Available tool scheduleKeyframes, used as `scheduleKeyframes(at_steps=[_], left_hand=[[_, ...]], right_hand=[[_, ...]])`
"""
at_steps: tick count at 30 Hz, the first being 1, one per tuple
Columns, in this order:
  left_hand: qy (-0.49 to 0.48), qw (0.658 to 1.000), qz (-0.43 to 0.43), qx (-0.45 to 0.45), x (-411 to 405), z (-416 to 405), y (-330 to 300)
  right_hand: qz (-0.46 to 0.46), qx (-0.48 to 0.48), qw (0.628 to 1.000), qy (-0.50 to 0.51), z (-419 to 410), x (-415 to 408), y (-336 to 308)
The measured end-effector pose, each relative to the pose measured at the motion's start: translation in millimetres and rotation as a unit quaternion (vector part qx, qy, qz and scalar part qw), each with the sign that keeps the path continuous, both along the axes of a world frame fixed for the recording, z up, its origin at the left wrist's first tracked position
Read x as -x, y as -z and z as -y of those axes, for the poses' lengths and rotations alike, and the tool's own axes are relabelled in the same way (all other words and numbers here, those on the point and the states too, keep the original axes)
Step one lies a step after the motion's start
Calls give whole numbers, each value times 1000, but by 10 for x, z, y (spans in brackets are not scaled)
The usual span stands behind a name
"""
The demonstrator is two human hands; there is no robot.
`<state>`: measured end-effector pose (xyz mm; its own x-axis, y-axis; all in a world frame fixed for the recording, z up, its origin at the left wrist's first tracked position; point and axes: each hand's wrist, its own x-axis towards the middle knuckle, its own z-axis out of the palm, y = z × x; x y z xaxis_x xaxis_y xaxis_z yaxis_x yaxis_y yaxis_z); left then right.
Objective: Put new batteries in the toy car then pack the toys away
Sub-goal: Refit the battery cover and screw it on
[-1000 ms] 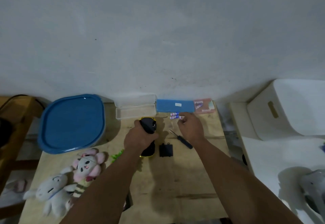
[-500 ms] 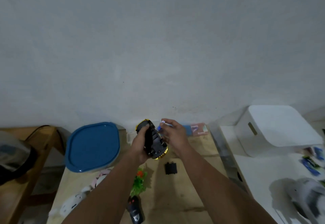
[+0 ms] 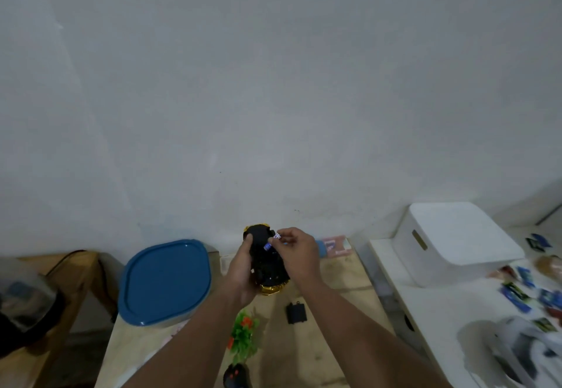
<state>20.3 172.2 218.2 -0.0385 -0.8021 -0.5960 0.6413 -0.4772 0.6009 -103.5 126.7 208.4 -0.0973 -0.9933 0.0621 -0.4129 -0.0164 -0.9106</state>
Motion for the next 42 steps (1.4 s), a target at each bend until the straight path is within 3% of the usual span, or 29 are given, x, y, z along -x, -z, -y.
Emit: scheduleKeyframes(at_steps=[9, 13, 16, 18, 21, 24, 26, 29, 34, 42], left_hand=[[1, 999, -2, 51, 131, 52, 62], [4, 998, 40, 57, 190, 148, 156], [7, 996, 70, 55, 214, 203, 223], [9, 996, 77, 52, 237, 232, 314], [-2, 996, 77, 41, 229, 282, 445], [-12, 997, 64, 28, 221, 403, 551], [-25, 998, 50, 16, 208, 477, 647], [-42, 999, 27, -7, 184, 585, 891], [-69, 997, 6, -35, 252, 752, 1281], [-105, 993, 21, -59, 327, 876, 1572]], right_hand=[[-73, 66, 995, 30, -199, -38, -1], [-230, 101, 968, -18, -267, 22, 69], [-389, 112, 910, -94, -288, 144, 105], [-440, 87, 883, -138, -244, 225, 89], [-319, 15, 932, -173, -123, 299, 75], [-140, -28, 988, -56, 67, 479, 198], [-147, -71, 987, -12, 172, 651, 407], [-255, -131, 957, -45, 308, 871, 784], [-359, -179, 905, -137, 693, 1030, 1261], [-504, -97, 809, -287, 1260, 1014, 1798]])
